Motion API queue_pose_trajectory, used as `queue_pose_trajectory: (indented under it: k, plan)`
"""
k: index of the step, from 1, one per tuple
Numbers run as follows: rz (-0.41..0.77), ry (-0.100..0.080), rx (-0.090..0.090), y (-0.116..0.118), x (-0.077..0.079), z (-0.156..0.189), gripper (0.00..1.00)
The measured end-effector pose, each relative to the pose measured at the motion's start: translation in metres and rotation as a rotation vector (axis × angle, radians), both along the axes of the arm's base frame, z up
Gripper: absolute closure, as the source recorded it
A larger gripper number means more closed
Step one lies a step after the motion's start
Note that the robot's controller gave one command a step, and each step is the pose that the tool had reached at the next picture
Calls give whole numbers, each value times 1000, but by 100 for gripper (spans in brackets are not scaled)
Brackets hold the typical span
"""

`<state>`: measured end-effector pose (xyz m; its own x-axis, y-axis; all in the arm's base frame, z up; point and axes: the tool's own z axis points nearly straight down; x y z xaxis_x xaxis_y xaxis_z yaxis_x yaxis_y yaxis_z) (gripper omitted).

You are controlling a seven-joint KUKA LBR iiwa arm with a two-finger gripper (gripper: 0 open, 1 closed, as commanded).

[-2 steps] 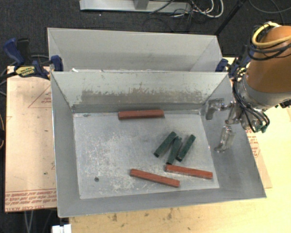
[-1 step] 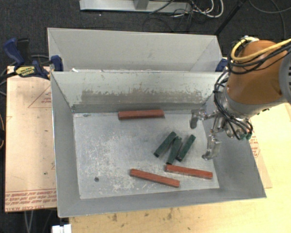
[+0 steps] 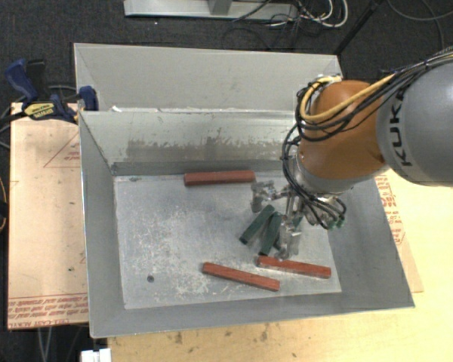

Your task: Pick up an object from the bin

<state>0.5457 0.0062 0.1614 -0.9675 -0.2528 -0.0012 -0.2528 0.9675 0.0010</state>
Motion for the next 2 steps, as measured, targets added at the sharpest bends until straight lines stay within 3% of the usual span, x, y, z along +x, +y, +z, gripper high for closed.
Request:
queue_pose_trajectory:
  k: [1, 2]
  plan:
    - [178, 1, 0, -2, -37, -13, 0]
    - [182, 0, 0, 14, -52, -61, 0]
